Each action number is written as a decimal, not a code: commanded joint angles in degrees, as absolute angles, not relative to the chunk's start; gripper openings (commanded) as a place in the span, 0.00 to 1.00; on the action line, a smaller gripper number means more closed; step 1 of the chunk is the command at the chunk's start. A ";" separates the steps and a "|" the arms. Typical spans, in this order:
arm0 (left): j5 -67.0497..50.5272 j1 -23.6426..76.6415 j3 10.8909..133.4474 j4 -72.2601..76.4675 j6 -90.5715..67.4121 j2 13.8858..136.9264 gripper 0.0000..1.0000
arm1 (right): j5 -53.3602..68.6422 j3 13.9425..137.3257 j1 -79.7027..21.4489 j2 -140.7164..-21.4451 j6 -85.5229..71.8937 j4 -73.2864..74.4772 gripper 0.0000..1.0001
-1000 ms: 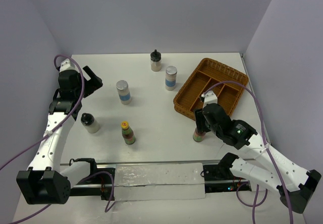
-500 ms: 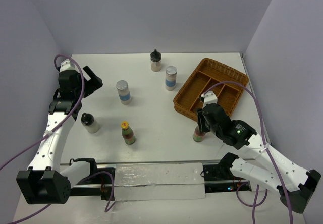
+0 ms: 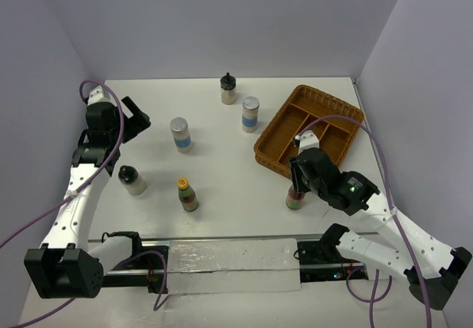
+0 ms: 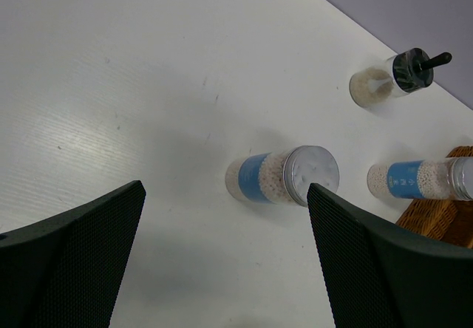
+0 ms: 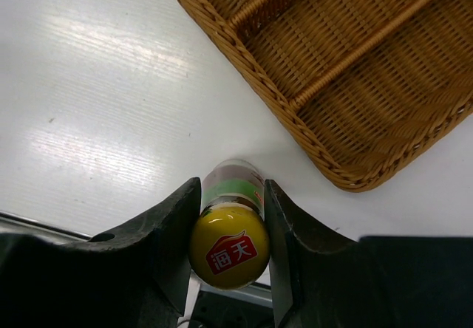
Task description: Organize the condiment bottles
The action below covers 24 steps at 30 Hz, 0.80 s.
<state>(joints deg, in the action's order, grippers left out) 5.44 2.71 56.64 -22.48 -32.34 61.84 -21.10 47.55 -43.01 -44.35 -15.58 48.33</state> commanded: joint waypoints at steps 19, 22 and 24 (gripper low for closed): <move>10.28 3.25 59.53 -23.90 -31.26 63.70 0.99 | -29.93 80.65 -30.17 -57.50 -15.47 36.41 0.09; 10.09 3.25 59.41 -23.82 -30.94 62.14 0.99 | -27.67 81.47 -25.59 -60.00 -15.47 33.70 0.09; 9.99 3.25 59.41 -23.63 -30.47 60.86 0.99 | -27.65 81.91 -23.59 -61.96 -15.47 32.09 0.09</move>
<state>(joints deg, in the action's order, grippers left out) 9.05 2.96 56.69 -24.03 -32.05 63.89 -28.36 77.70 -27.46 -60.07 -15.42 43.57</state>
